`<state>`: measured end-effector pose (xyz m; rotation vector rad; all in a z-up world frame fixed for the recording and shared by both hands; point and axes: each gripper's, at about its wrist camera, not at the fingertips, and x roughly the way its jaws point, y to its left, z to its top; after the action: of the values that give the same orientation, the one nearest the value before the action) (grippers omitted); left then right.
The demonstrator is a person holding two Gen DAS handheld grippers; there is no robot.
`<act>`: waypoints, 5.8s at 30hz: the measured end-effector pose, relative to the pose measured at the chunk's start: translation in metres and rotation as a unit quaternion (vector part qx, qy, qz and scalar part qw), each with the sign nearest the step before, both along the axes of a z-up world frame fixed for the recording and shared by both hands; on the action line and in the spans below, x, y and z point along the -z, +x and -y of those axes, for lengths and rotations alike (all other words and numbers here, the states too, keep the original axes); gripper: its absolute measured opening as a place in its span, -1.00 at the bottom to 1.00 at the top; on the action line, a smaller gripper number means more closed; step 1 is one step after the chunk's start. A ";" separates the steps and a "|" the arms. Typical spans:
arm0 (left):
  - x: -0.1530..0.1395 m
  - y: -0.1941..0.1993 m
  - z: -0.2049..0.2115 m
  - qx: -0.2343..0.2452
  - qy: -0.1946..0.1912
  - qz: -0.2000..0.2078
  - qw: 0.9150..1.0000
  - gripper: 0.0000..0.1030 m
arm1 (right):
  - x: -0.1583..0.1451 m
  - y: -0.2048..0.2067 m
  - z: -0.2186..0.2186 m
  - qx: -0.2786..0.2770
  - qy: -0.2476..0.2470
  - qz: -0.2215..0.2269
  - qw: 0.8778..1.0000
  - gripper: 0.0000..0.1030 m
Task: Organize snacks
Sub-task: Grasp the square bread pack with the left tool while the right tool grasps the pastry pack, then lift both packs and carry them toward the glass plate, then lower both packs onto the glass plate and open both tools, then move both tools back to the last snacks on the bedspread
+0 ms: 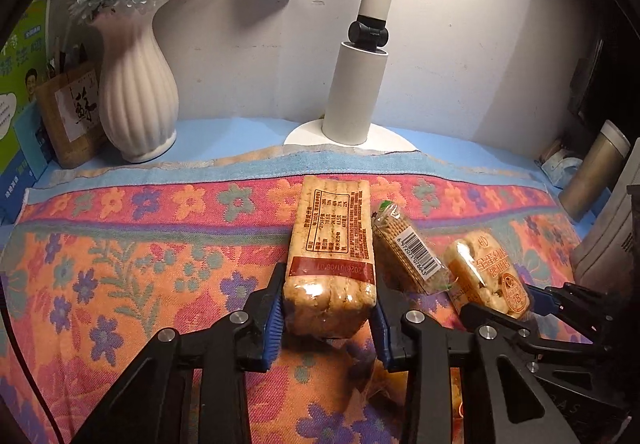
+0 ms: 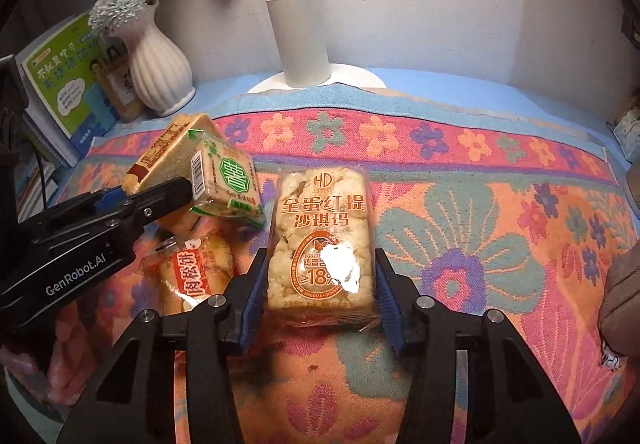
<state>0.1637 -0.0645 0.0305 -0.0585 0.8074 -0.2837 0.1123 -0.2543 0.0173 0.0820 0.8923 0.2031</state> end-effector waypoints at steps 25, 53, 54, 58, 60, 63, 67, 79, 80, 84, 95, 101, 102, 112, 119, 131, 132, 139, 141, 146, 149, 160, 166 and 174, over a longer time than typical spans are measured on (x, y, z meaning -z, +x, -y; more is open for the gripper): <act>0.002 -0.193 -0.072 -0.021 -0.133 -0.067 0.989 -0.30 | 0.011 -0.144 0.032 -0.029 0.070 -0.004 0.997 -0.03; 0.018 -0.179 -0.051 -0.045 0.032 -0.027 0.998 0.03 | 0.011 -0.149 0.017 -0.028 0.017 0.007 0.999 -0.02; 0.018 -0.180 -0.051 -0.043 0.027 -0.028 0.998 0.03 | 0.011 -0.150 0.015 -0.027 0.011 0.009 1.000 -0.04; 0.007 -0.187 -0.044 -0.033 0.019 -0.016 0.999 0.03 | 0.008 -0.158 0.011 -0.043 0.011 0.020 0.999 -0.06; -0.002 -0.192 -0.037 -0.023 0.016 -0.004 1.000 0.03 | 0.008 -0.162 0.013 -0.043 0.022 0.020 0.999 -0.07; -0.014 -0.198 -0.024 -0.006 0.014 0.005 1.000 0.03 | 0.009 -0.169 0.022 -0.042 0.045 0.013 0.998 -0.07; -0.026 -0.204 -0.004 0.017 0.014 0.014 1.000 0.03 | -0.001 -0.181 0.040 -0.034 0.075 0.014 0.997 -0.08; -0.044 -0.223 0.040 0.049 0.029 0.038 0.998 0.03 | -0.015 -0.209 0.070 -0.029 0.088 0.024 0.995 -0.08; -0.040 -0.227 0.037 0.047 0.031 0.034 0.998 0.03 | -0.010 -0.213 0.069 -0.034 0.083 0.020 0.996 -0.08; -0.016 -0.244 0.024 0.039 0.020 0.010 0.999 0.03 | 0.010 -0.224 0.060 -0.045 0.057 0.001 0.997 -0.07; 0.015 -0.274 0.015 0.035 0.043 -0.014 0.998 0.05 | 0.010 -0.221 0.050 -0.042 0.032 -0.001 0.999 0.17; 0.022 -0.275 0.013 0.040 0.042 -0.034 0.998 0.04 | 0.011 -0.217 0.036 -0.039 0.002 0.000 0.999 0.30; 0.023 -0.276 0.014 0.041 0.047 -0.036 0.997 0.04 | 0.011 -0.217 0.034 -0.035 -0.011 0.002 0.999 0.23; -0.012 -0.266 0.029 0.049 0.021 0.001 0.999 0.03 | -0.030 -0.233 0.050 -0.033 0.023 0.043 0.998 -0.13; -0.075 -0.261 0.108 0.134 0.016 0.070 0.988 0.03 | -0.091 -0.251 0.118 0.033 0.038 0.123 0.991 -0.13; -0.143 -0.234 0.294 0.303 -0.035 0.089 0.948 0.03 | -0.112 -0.286 0.288 0.216 0.063 0.166 0.960 -0.13; -0.144 -0.228 0.307 0.310 -0.040 0.082 0.946 0.03 | -0.109 -0.290 0.298 0.227 0.067 0.165 0.957 -0.13; -0.132 -0.200 0.378 0.332 -0.047 0.035 0.941 0.03 | -0.088 -0.297 0.335 0.255 0.088 0.143 0.952 -0.12; -0.129 -0.195 0.392 0.334 -0.044 0.029 0.941 0.03 | -0.084 -0.297 0.339 0.254 0.086 0.138 0.953 -0.12; -0.120 -0.187 0.416 0.329 -0.036 0.008 0.944 0.10 | -0.077 -0.290 0.344 0.252 0.084 0.126 0.956 -0.02; -0.116 -0.181 0.412 0.319 -0.043 0.000 0.947 0.21 | -0.074 -0.290 0.348 0.252 0.098 0.126 0.955 0.11; -0.128 -0.188 0.363 0.308 -0.057 0.024 0.949 0.21 | -0.081 -0.296 0.339 0.245 0.111 0.136 0.954 0.11; -0.140 -0.197 0.319 0.294 -0.066 0.040 0.953 0.21 | -0.094 -0.297 0.311 0.221 0.105 0.146 0.958 0.11; -0.152 -0.194 0.223 0.231 -0.075 0.067 0.968 0.21 | -0.101 -0.275 0.248 0.157 0.103 0.134 0.973 0.11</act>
<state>-0.0304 -0.2877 0.1826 0.0088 0.6560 -0.7831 -0.1625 -0.5027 0.1187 0.3782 0.5762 0.0085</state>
